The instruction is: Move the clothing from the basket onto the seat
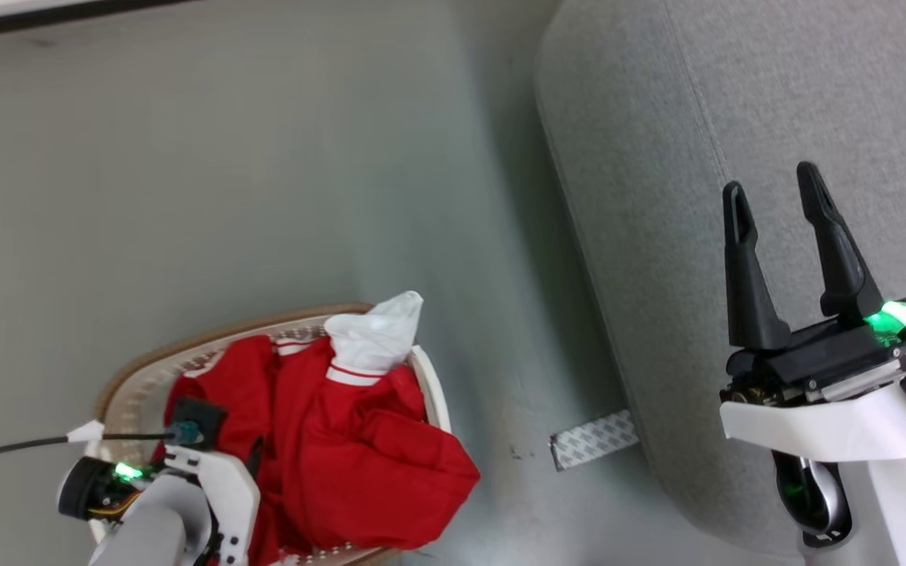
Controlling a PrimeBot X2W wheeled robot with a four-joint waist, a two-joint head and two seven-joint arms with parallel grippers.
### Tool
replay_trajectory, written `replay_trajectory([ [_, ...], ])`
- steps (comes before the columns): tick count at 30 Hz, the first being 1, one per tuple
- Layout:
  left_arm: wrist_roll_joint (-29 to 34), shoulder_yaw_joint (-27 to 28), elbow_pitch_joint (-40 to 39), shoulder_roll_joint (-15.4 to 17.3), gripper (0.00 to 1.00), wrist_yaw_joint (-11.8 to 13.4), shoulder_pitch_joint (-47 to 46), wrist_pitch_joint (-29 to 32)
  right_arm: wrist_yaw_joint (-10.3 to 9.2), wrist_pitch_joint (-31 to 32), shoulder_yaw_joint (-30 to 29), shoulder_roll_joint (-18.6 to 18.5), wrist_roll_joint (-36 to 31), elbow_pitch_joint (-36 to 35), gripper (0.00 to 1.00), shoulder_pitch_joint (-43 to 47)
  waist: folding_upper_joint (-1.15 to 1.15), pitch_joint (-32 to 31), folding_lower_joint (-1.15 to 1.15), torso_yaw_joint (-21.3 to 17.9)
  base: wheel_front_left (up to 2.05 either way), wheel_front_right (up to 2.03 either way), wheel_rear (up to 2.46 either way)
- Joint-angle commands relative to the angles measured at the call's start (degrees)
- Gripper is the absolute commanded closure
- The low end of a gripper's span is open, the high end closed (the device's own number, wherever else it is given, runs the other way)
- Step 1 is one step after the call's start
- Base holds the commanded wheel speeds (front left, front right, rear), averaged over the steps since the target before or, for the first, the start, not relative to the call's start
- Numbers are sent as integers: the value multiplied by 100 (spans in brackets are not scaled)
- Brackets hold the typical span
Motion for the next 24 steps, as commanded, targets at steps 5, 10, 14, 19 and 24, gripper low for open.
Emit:
replay_trajectory([
  [5,261,-282,528,189,0,-56,-228,231,-10,5,-62,36,14,-74,0,-239,0,419,-1,-340,0,0,0],
  [10,697,-869,949,290,0,-109,-418,655,-10,6,-57,75,26,-97,0,-309,0,656,-1,-443,0,0,0],
  [14,867,-1139,1125,341,0,-146,-549,971,-10,6,-45,94,70,-101,0,-362,0,840,-1,-498,0,0,0],
  [19,1059,-1510,1231,420,0,-157,-695,1258,-10,6,-26,103,120,-110,0,-416,0,1070,-1,-547,0,0,0],
  [24,1215,-1797,1299,500,5,-164,-780,1443,-10,5,-34,104,222,-115,0,-493,0,1198,-1,-553,0,0,0],
])
